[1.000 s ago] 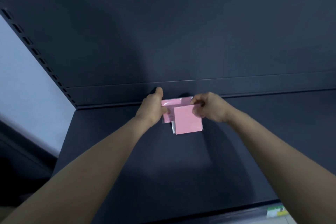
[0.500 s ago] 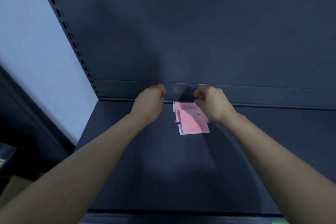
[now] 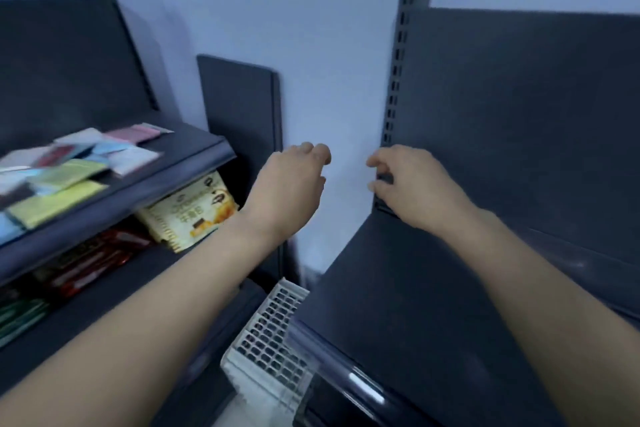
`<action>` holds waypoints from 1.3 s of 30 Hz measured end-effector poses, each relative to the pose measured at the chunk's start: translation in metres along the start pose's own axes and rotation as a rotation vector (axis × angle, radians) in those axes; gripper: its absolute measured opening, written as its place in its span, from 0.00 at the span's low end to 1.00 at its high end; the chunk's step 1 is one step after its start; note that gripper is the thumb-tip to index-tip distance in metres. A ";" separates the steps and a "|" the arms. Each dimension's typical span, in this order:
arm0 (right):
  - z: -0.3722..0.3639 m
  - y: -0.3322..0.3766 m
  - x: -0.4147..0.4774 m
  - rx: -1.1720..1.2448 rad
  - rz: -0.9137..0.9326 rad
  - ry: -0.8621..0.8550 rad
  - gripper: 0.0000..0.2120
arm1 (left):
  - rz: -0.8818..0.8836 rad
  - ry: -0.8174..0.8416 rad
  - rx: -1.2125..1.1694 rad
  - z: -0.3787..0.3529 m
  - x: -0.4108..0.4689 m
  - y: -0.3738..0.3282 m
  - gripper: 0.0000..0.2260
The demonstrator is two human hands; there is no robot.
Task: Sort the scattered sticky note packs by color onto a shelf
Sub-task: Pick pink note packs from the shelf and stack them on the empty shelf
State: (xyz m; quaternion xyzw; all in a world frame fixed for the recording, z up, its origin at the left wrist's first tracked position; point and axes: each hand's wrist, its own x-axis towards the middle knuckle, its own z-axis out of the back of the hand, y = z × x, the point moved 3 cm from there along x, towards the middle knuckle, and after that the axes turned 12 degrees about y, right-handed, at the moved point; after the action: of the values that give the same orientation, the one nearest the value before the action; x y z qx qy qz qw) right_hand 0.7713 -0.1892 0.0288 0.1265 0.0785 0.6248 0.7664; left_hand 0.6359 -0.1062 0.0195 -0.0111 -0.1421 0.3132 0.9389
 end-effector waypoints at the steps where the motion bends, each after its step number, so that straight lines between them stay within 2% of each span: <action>1: 0.001 0.020 0.010 -0.029 0.037 0.001 0.17 | 0.030 -0.018 0.060 0.009 -0.009 0.017 0.11; 5: -0.001 0.104 0.047 -0.122 0.164 -0.025 0.17 | 0.093 -0.073 0.230 0.048 -0.048 0.085 0.08; 11: -0.023 0.247 0.114 -0.212 0.330 -0.046 0.14 | 0.267 -0.087 0.348 0.098 -0.107 0.209 0.12; 17: -0.050 0.335 0.182 -0.072 0.348 0.007 0.15 | 0.430 -0.067 0.341 0.118 -0.144 0.316 0.11; 26: -0.100 0.355 0.296 0.055 0.172 0.117 0.13 | 0.479 -0.026 0.308 0.110 -0.121 0.390 0.10; 29: -0.118 0.349 0.332 0.033 0.131 0.219 0.07 | 0.505 0.002 0.328 0.102 -0.108 0.405 0.10; 33: -0.143 0.340 0.375 -0.009 0.096 0.404 0.13 | 0.571 0.046 0.318 0.096 -0.095 0.424 0.10; 34: -0.148 0.338 0.383 -0.024 0.077 0.447 0.18 | 0.586 0.056 0.318 0.095 -0.092 0.429 0.10; 36: -0.157 0.335 0.396 -0.054 0.059 0.491 0.25 | 0.618 0.062 0.313 0.092 -0.085 0.437 0.11; 39: -0.166 0.336 0.412 -0.075 0.036 0.532 0.31 | 0.659 0.084 0.311 0.086 -0.079 0.447 0.11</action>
State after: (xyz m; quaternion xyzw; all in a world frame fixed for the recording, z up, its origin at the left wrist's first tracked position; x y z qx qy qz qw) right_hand 0.4951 0.2921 -0.0167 -0.0692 0.2516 0.6521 0.7118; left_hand 0.2902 0.2004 0.0322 0.0738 -0.0430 0.6161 0.7830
